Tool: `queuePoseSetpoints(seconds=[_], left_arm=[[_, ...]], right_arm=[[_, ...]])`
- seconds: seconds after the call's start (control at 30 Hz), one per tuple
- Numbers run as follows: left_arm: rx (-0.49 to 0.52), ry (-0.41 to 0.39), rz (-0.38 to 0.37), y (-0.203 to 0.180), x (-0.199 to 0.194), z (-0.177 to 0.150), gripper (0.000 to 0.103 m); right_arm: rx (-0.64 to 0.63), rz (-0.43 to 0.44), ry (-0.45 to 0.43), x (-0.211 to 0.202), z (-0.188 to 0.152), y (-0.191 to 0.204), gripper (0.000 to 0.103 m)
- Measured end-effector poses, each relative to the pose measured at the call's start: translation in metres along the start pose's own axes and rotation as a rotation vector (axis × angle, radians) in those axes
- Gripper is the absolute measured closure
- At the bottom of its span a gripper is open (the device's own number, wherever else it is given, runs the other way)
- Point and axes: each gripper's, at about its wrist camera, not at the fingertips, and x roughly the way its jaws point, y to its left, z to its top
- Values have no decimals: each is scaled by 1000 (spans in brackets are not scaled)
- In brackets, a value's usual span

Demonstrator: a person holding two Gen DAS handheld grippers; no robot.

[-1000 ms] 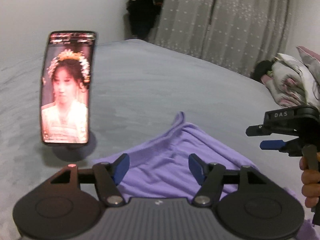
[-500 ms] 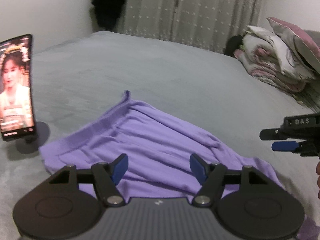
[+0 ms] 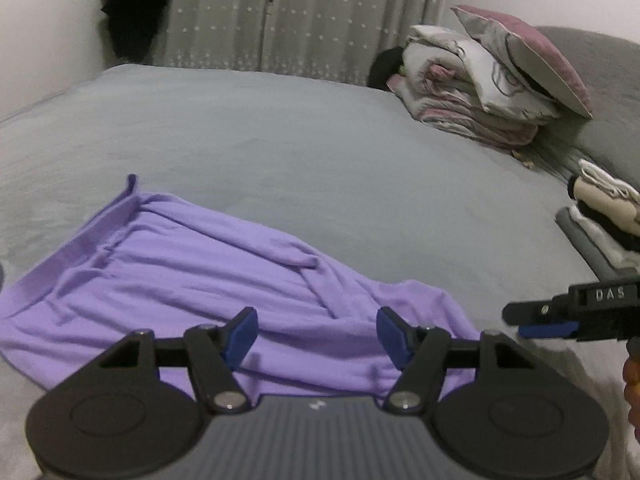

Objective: Fold clothes

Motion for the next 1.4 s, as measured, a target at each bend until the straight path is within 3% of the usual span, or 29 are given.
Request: queuePoseSetpoints(seconds=[0.13,0.23,0.27,0.3,0.57,0.73,0.97,1.27,1.4], left_arm=[[-21,21,-15,-7,12,1,38],[-36,28,-23,-10,19,1,38],[-41,28,-25,-10,21,2,38],[-48,28,-25,-9,23,2,38],[-145,15,-22,14,32,17,39],[-177,6,-3,30,37,25,39],[-198,-15,98,65,44,29,40],[-238,-44,147,102,39,28,42],[-263,-50,145,111,40,32,42]], right_arm=[[-29,47,42,8,-3,11,54],[-71,66,68,17,-7,20,78],[-86,66,76,20,-7,22,93],[-98,55,70,20,-8,24,96],[-206,-95,-107,-7,21,33,98],[-227,-162,-142,-3,48,35,99],[-271,-266,-200,16,66,33,99],[-274,-337,-178,66,91,27,99],[-270,-337,-126,85,92,23,98]])
